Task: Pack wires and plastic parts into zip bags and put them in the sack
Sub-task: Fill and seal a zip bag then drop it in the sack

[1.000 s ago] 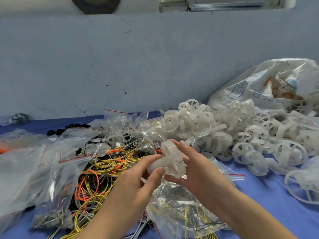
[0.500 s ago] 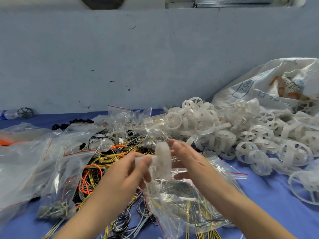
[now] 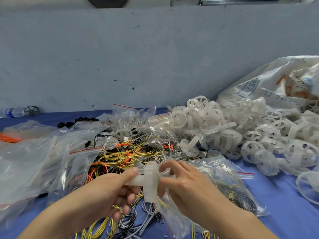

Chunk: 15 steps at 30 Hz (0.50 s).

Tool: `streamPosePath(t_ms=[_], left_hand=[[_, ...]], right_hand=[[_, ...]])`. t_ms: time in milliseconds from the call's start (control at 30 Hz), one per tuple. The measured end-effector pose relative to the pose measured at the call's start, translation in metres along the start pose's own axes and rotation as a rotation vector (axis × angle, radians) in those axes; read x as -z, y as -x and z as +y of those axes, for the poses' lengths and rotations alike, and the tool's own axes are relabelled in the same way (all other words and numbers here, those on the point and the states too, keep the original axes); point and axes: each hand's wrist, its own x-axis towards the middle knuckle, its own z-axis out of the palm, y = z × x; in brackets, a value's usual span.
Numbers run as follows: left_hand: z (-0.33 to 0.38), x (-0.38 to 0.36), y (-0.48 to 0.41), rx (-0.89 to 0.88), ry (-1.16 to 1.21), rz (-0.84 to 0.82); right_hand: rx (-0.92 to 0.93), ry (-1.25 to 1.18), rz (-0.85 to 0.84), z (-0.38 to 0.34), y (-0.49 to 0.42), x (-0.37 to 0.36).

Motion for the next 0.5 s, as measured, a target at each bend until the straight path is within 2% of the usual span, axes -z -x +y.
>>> streamPosePath(t_ms=[133, 267, 400, 500], left_hand=[[0.0, -0.001, 0.004, -0.021, 0.043, -0.15], [0.004, -0.027, 0.006, -0.226, -0.173, 0.025], [0.014, -0.039, 0.008, -0.38, -0.281, 0.053], [0.015, -0.045, 0.008, -0.464, -0.46, 0.158]], right_hand=[[-0.126, -0.078, 0.126, 0.003, 0.0, 0.003], [-0.151, -0.078, 0.205, 0.001, 0.003, 0.001], [-0.168, -0.157, 0.344, 0.008, 0.005, 0.01], [-0.166, -0.197, 0.392, 0.006, 0.006, 0.014]])
